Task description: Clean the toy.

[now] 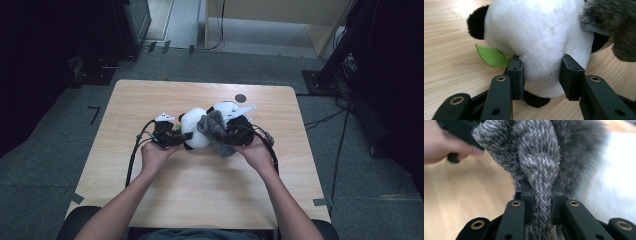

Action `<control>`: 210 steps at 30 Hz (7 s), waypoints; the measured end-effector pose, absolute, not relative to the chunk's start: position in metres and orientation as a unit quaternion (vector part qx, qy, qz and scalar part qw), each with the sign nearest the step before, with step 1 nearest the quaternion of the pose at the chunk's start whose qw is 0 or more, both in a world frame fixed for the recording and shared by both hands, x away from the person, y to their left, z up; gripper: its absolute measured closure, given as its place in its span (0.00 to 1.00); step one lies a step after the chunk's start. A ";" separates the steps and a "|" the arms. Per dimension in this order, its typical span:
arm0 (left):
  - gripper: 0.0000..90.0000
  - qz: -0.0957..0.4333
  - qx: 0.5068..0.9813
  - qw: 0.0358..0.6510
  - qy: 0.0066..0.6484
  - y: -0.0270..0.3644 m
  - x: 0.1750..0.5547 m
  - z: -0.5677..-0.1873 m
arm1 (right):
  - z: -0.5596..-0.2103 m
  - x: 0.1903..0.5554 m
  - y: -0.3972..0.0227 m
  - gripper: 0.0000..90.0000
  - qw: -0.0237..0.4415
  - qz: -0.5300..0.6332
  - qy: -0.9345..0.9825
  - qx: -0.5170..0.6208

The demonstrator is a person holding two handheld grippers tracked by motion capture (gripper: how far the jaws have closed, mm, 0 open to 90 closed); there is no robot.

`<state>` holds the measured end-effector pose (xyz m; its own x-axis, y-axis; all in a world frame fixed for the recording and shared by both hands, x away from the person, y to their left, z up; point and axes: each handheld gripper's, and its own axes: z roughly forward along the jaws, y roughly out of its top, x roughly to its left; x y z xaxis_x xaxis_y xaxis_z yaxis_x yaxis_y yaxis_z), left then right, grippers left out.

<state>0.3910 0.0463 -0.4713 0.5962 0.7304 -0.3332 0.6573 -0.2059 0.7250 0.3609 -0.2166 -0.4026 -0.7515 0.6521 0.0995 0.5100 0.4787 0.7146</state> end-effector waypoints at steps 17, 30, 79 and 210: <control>0.68 0.044 0.778 0.433 0.454 0.046 0.388 -0.470 | -0.447 0.369 -0.160 0.88 0.091 0.370 0.864 0.330; 0.70 0.044 0.784 0.430 0.446 0.047 0.389 -0.471 | -0.470 0.365 -0.162 0.89 0.050 0.322 0.889 0.321; 0.70 0.032 0.778 0.438 0.449 0.047 0.389 -0.471 | -0.439 0.379 -0.327 0.87 0.118 0.346 0.781 0.507; 0.56 -0.065 0.710 0.532 0.457 0.048 0.396 -0.439 | -0.411 0.321 -0.150 0.89 0.133 0.453 0.822 0.319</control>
<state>0.3957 0.0475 -0.4386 0.5736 0.5803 -0.5781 0.7177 -0.0158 0.6962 0.3209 -0.1499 -0.4107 -0.7613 0.6445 0.0705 0.4042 0.3868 0.8288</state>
